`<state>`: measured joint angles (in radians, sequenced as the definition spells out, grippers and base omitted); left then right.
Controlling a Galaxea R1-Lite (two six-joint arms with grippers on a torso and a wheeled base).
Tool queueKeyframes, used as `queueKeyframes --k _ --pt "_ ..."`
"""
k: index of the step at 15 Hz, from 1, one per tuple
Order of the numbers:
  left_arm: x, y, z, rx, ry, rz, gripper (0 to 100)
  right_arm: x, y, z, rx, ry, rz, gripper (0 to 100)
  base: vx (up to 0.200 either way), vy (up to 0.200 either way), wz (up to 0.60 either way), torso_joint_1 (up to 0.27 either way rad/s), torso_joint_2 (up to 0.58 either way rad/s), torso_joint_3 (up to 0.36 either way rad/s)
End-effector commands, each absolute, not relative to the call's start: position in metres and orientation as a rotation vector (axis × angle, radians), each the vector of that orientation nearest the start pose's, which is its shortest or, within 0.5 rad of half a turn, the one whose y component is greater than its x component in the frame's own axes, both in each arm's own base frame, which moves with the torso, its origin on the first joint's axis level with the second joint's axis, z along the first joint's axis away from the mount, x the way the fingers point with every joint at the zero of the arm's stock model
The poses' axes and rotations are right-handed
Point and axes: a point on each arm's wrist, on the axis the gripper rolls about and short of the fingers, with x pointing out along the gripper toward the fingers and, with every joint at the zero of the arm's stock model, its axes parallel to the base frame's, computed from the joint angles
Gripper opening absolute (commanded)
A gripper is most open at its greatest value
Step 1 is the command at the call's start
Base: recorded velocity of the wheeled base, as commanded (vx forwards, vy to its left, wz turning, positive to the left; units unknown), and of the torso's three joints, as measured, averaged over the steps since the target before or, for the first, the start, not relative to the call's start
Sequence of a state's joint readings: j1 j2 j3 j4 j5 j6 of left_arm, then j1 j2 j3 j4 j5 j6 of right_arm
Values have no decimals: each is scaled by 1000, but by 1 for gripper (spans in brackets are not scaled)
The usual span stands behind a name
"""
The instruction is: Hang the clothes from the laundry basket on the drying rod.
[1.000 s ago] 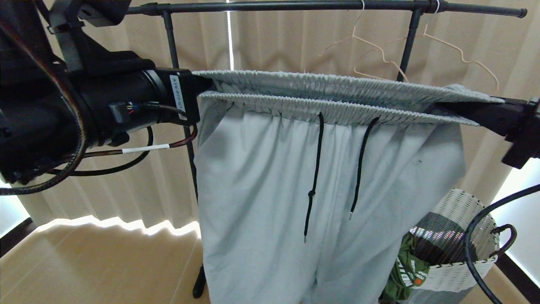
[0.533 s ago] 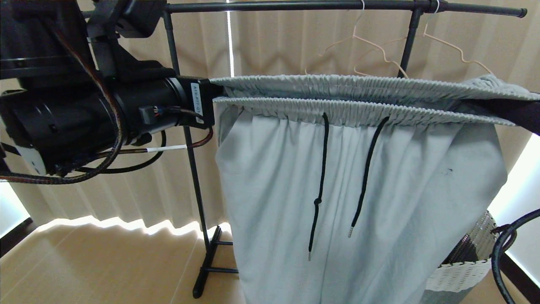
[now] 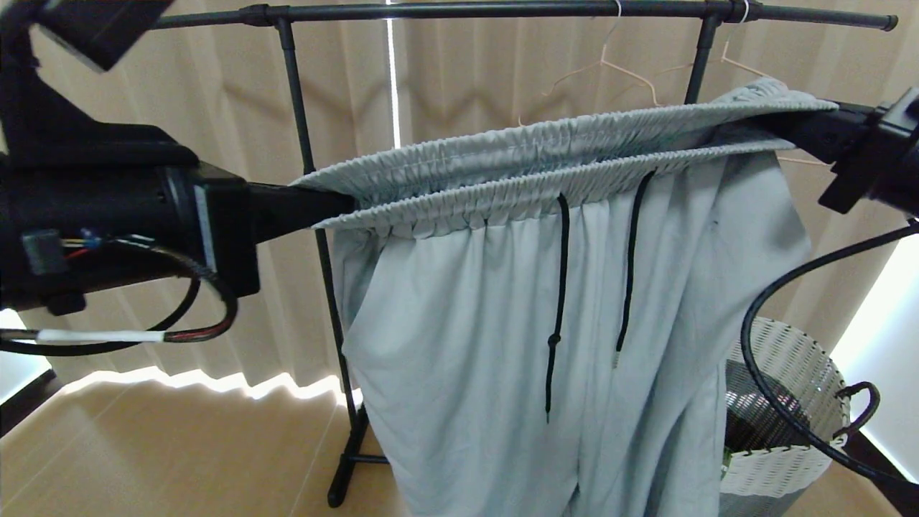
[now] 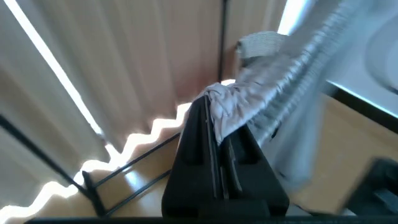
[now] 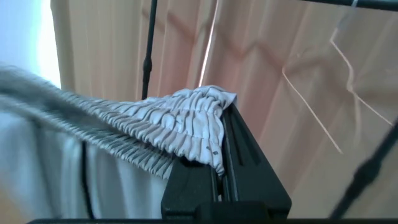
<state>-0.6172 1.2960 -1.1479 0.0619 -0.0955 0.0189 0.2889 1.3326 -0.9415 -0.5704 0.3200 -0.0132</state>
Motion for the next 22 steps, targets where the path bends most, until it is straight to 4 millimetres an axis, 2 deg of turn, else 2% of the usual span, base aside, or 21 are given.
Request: queueKeyframes --k 1,3,7,9,11,13,14,16,18,22 --pt "138 -102 327 57 145 -755 0 241 83 307 -13 -158 622 0 0 0 0 0 0 0" --pt "131 -98 325 61 138 -763 0 249 86 305 -13 -171 628 0 0 0 0 0 0 0" --pt "128 -99 322 80 129 -770 0 248 91 302 -11 -166 639 0 0 0 0 0 0 0" --pt "137 -99 321 119 118 -704 0 243 88 303 -13 -168 636 0 0 0 0 0 0 0" --pt "158 -106 320 150 74 -545 0 227 82 305 -15 -180 631 0 0 0 0 0 0 0" --pt "171 -114 318 135 41 -493 0 209 76 307 -15 -192 630 0 0 0 0 0 0 0" --pt "178 -118 309 139 52 -481 0 202 73 303 -15 -167 631 0 0 0 0 0 0 0" --pt "182 -121 305 136 43 -482 0 198 72 293 -16 -124 632 0 0 0 0 0 0 0" --pt "181 -120 316 120 1 -478 0 197 72 297 -16 -138 631 0 0 0 0 0 0 0" --pt "184 -122 314 123 8 -482 0 199 73 290 -16 -113 632 0 0 0 0 0 0 0"
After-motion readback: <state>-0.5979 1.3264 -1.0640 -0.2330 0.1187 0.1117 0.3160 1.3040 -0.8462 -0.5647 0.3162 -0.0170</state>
